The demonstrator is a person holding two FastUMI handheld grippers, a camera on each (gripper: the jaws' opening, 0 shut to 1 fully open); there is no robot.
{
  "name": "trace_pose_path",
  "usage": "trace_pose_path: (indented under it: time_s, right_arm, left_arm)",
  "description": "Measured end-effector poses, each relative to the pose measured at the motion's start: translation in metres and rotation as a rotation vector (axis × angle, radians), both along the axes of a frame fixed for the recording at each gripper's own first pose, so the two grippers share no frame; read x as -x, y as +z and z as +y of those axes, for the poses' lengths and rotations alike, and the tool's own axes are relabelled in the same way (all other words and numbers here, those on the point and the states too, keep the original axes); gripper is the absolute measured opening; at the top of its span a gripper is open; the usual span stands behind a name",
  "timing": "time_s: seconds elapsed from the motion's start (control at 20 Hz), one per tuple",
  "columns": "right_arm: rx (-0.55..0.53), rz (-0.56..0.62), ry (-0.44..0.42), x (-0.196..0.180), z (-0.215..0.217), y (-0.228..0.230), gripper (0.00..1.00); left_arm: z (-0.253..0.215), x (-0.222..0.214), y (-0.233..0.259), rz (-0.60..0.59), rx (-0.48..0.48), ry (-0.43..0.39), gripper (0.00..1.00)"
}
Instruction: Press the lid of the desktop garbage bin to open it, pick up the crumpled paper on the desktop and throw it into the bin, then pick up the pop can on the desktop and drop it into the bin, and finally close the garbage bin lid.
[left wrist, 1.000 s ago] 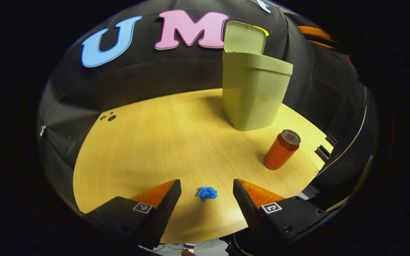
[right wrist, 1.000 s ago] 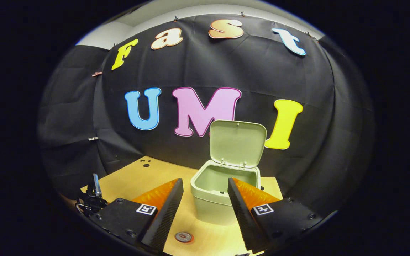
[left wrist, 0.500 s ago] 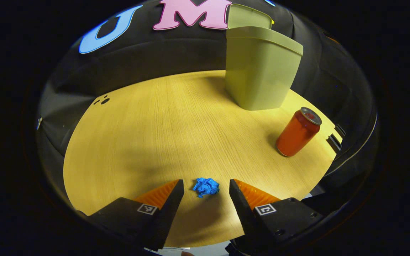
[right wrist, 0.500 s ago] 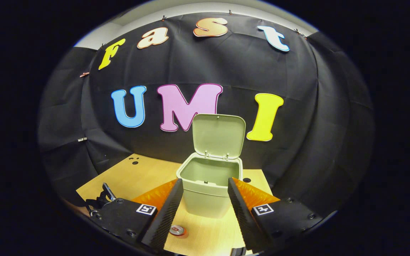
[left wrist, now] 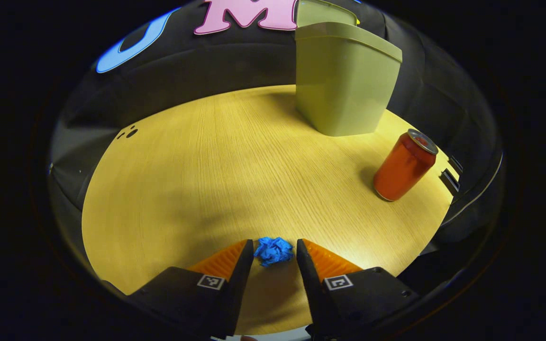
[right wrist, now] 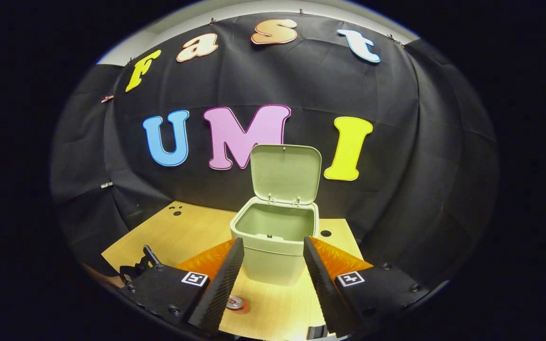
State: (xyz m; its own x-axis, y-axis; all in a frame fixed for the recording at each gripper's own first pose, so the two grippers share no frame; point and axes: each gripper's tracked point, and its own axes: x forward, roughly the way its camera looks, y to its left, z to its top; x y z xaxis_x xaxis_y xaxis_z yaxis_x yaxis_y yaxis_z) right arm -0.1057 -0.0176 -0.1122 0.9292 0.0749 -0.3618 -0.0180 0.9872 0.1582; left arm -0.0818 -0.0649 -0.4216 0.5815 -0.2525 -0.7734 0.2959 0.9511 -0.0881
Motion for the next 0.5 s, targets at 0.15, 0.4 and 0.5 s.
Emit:
trace_pose_path:
  time_s: [0.15, 0.4, 0.5]
  right_arm:
    - [0.0, 0.005, 0.003, -0.001, 0.0, -0.002, 0.83]
    - [-0.005, 0.005, 0.009, -0.006, 0.0, -0.002, 0.83]
    - [-0.006, 0.004, 0.013, -0.008, 0.001, -0.003, 0.83]
  left_arm:
    - [0.004, 0.0, -0.002, 0.006, -0.006, -0.005, 0.49]
    - [0.004, -0.003, 0.006, -0.01, -0.003, 0.02, 0.4]
    - [0.007, -0.008, 0.016, -0.026, 0.003, 0.032, 0.39]
